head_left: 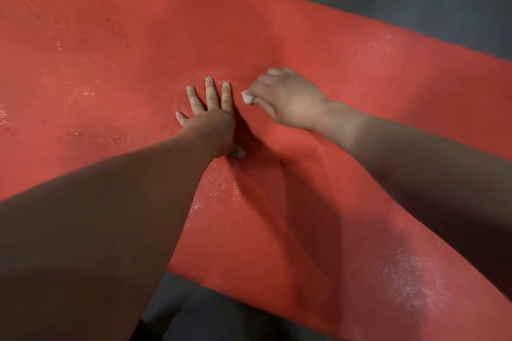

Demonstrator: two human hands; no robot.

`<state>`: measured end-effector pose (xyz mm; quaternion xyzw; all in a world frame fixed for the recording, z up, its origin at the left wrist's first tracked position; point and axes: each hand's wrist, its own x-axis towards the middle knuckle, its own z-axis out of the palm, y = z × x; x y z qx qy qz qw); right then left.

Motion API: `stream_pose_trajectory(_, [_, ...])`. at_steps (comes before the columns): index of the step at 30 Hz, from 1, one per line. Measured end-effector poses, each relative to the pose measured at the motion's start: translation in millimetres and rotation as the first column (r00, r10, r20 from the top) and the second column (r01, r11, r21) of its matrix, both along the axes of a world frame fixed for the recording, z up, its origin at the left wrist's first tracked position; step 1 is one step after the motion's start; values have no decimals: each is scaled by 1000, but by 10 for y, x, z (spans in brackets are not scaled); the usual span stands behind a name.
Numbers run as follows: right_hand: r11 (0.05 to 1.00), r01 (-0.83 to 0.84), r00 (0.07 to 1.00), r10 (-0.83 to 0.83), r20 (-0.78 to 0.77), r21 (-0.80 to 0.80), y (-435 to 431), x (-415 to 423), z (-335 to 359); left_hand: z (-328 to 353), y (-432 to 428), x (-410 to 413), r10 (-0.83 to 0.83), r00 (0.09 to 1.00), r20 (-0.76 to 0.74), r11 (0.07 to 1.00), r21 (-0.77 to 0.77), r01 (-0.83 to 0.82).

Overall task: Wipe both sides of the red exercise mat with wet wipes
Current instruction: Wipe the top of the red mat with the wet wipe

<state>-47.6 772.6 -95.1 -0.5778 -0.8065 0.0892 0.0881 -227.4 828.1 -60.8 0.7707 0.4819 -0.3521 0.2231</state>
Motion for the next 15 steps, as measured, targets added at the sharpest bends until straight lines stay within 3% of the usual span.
stream_pose_trajectory(3, [924, 368, 926, -375, 51, 106, 180, 401, 41, 12, 1, -3, -2, 1000, -1, 1000, -6, 2])
stream_pose_trajectory(5, [736, 665, 731, -676, 91, 127, 272, 659, 37, 21, 0, 2, -2, 1000, -3, 1000, -12, 2])
stream_pose_trajectory(6, [644, 755, 639, -765, 82, 118, 292, 698, 21, 22, -1, 7, -1, 1000, -4, 1000, -16, 1])
stream_pose_trajectory(7, [608, 788, 605, -794, 56, 100, 283, 652, 7, 20, -3, 8, -1, 1000, -3, 1000, -19, 1])
stream_pose_trajectory(9, [712, 699, 715, -699, -21, 64, 210, 418, -27, 11, -7, 6, -1, 1000, 1, 1000, -14, 1])
stream_pose_trajectory(12, [960, 279, 958, -277, -68, 13, -7, 135, -87, 2, -5, -10, 8, 1000, 6, 1000, -18, -8])
stream_pose_trajectory(14, [991, 130, 991, -131, 28, 29, -107, 219, -36, 4, 1, -6, 1, 1000, 7, 1000, -17, -1])
stream_pose_trajectory(15, [985, 164, 983, -168, 77, 58, -105, 319, -17, 8, 6, -1, 1, 1000, 4, 1000, -18, -1])
